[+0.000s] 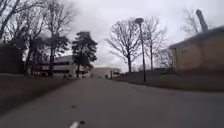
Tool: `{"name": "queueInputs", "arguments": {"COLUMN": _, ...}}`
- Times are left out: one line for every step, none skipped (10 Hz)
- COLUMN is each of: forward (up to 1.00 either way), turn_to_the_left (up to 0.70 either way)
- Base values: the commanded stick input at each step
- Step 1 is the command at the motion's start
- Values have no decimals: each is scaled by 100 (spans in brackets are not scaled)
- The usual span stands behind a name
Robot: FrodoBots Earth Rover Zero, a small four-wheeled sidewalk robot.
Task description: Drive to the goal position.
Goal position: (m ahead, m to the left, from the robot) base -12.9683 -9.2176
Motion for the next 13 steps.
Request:
{"name": "queueInputs", "arguments": {"forward": 0, "turn_to_the_left": -100}}
{"name": "queueInputs", "arguments": {"forward": 0, "turn_to_the_left": -100}}
{"name": "queueInputs", "arguments": {"forward": 0, "turn_to_the_left": -100}}
{"name": "queueInputs", "arguments": {"forward": 0, "turn_to_the_left": -100}}
{"name": "queueInputs", "arguments": {"forward": 0, "turn_to_the_left": -100}}
{"name": "queueInputs", "arguments": {"forward": 0, "turn_to_the_left": -100}}
{"name": "queueInputs", "arguments": {"forward": 0, "turn_to_the_left": -100}}
{"name": "queueInputs", "arguments": {"forward": 0, "turn_to_the_left": -100}}
{"name": "queueInputs", "arguments": {"forward": 0, "turn_to_the_left": -100}}
{"name": "queueInputs", "arguments": {"forward": 0, "turn_to_the_left": -100}}
{"name": "queueInputs", "arguments": {"forward": 0, "turn_to_the_left": -100}}
{"name": "queueInputs", "arguments": {"forward": 0, "turn_to_the_left": -100}}
{"name": "queueInputs", "arguments": {"forward": 0, "turn_to_the_left": -100}}
